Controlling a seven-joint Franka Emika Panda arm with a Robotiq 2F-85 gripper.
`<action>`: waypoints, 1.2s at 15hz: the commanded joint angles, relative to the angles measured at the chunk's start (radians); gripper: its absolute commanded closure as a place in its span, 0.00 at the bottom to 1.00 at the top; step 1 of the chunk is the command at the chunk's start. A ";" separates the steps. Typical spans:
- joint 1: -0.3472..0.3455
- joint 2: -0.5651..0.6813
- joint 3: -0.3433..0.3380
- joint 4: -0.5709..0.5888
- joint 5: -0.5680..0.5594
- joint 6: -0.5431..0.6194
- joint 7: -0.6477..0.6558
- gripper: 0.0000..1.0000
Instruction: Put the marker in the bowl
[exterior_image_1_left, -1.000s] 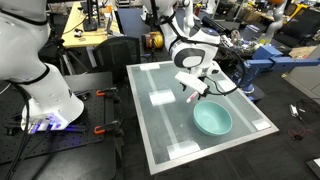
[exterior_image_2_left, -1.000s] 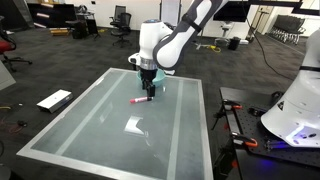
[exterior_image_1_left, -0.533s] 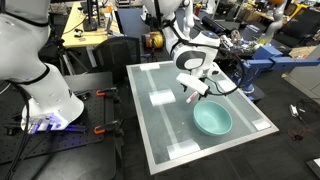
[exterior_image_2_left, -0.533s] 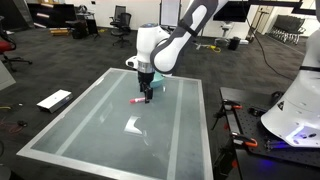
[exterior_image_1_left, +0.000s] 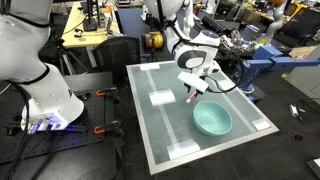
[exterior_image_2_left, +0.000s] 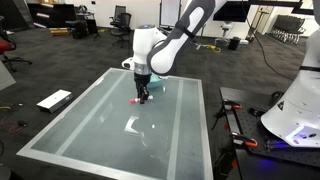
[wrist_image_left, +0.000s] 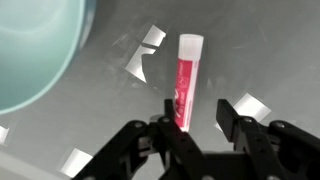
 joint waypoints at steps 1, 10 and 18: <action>-0.006 0.019 0.013 0.030 -0.021 0.009 0.020 0.82; 0.010 -0.071 -0.002 -0.009 -0.014 0.000 0.103 0.95; 0.056 -0.258 -0.089 -0.075 -0.058 0.012 0.343 0.95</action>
